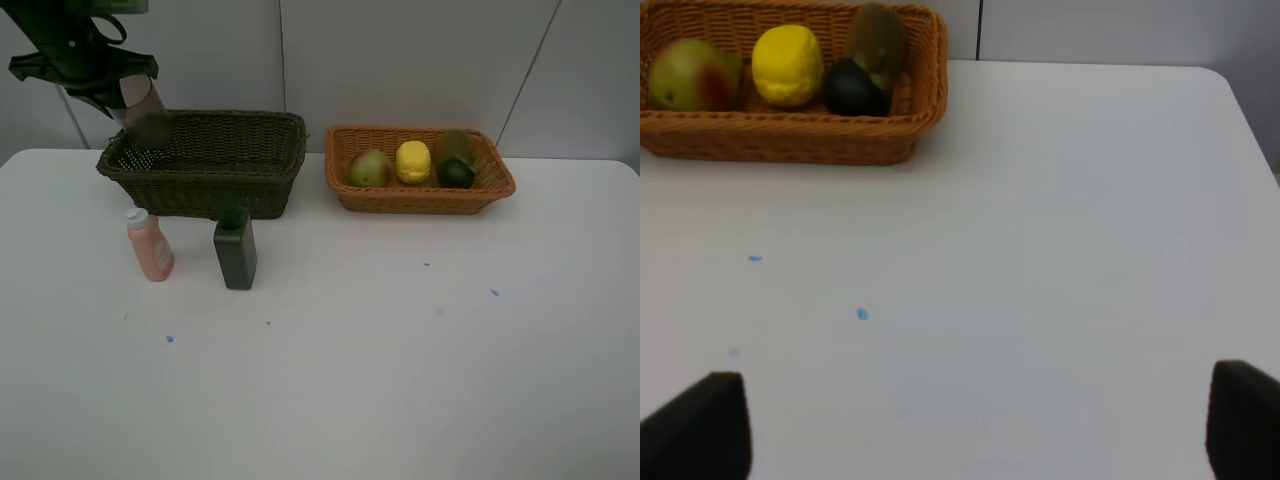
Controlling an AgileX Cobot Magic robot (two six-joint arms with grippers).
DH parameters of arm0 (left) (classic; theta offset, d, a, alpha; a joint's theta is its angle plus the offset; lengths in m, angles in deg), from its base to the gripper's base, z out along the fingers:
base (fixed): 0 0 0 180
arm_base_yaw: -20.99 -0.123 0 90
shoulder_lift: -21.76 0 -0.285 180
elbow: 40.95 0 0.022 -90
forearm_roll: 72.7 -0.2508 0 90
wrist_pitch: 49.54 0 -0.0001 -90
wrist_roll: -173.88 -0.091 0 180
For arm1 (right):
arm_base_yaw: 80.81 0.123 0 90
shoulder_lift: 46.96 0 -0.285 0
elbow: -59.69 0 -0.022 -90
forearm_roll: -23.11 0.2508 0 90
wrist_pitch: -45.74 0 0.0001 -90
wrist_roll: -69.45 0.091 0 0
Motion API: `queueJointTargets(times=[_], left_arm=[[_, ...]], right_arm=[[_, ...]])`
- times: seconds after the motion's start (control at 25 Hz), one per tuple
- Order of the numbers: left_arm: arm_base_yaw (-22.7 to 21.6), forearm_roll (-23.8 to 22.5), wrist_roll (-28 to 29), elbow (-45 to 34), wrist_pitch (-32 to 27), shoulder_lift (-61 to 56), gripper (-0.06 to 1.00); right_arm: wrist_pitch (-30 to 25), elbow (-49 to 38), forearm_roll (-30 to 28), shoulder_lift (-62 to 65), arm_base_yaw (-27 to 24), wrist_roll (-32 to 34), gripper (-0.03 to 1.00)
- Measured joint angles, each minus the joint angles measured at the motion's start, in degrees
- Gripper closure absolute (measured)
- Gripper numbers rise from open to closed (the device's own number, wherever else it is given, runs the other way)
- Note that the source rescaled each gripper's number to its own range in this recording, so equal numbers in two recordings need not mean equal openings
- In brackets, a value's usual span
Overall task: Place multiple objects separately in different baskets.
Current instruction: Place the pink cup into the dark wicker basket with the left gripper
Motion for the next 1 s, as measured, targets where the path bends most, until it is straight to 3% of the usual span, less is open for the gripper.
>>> queueJointTargets(times=[0.44,1.0], left_arm=[[-1.1,0.9,-1.0,0.0,5.4,7.3,0.94],[-1.2,6.6,-4.5,0.3,8.4,12.1,0.94]], right_arm=[[0.0,0.0,0.0,0.0,0.0,0.0,-0.02],[0.0,0.0,0.0,0.0,0.0,0.0,-0.02]])
